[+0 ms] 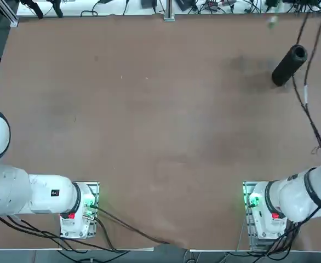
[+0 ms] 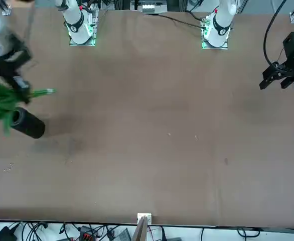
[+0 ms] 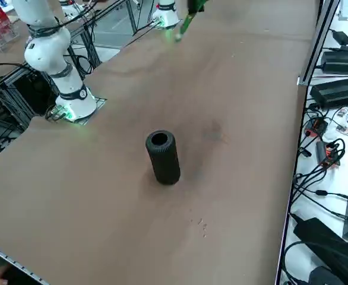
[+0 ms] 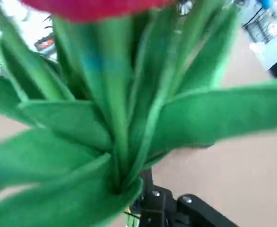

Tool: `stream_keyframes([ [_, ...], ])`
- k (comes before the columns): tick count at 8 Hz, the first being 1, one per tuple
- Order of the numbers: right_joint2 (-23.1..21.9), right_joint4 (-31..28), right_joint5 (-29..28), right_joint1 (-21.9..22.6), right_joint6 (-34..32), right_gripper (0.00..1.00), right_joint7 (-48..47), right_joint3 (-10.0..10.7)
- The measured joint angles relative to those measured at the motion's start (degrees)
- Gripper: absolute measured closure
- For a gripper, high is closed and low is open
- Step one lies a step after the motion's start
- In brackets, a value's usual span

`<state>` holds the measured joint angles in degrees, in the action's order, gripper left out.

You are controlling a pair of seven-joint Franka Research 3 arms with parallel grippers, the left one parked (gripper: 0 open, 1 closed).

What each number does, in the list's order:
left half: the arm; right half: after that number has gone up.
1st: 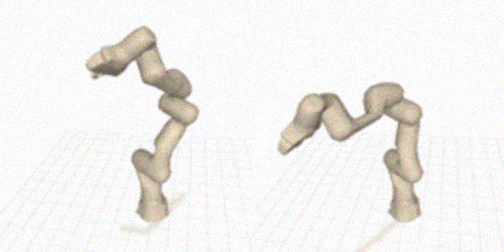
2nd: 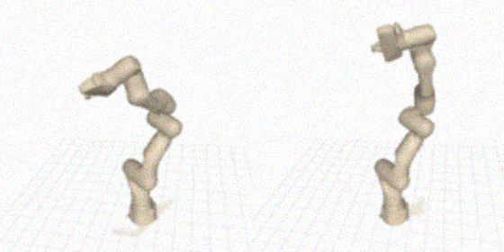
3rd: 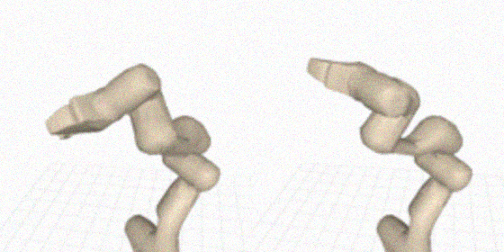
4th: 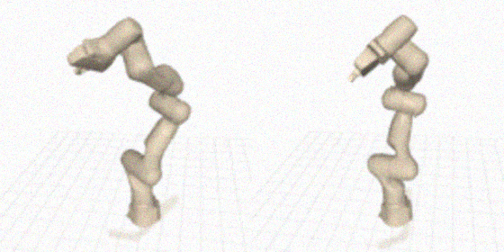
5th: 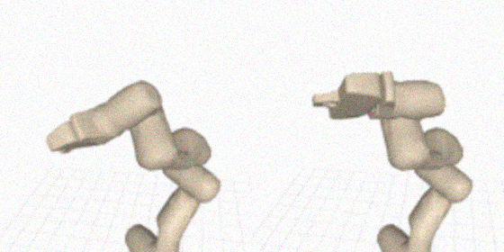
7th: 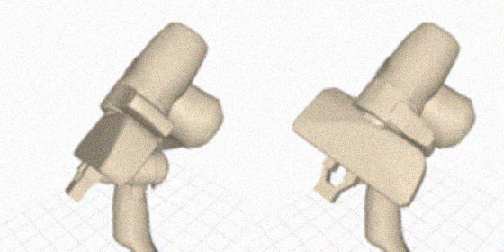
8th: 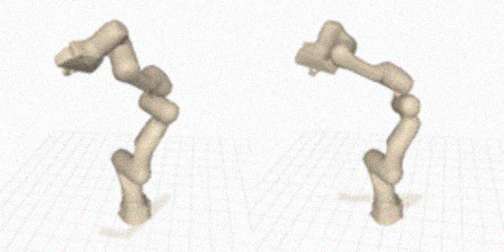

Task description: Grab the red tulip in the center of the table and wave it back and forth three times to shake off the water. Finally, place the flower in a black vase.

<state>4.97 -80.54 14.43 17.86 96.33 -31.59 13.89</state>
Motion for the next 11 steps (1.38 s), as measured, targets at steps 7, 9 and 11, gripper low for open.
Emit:
stream_keyframes([
  [7,-0.60,0.04,-1.28,0.87,-0.68,0.89,4.04,-1.94],
  [9,-0.73,0.05,0.36,9.18,-6.07,0.89,-13.45,-6.68],
  [11,-0.85,0.02,2.16,16.86,-8.30,0.89,-26.40,-8.23],
])
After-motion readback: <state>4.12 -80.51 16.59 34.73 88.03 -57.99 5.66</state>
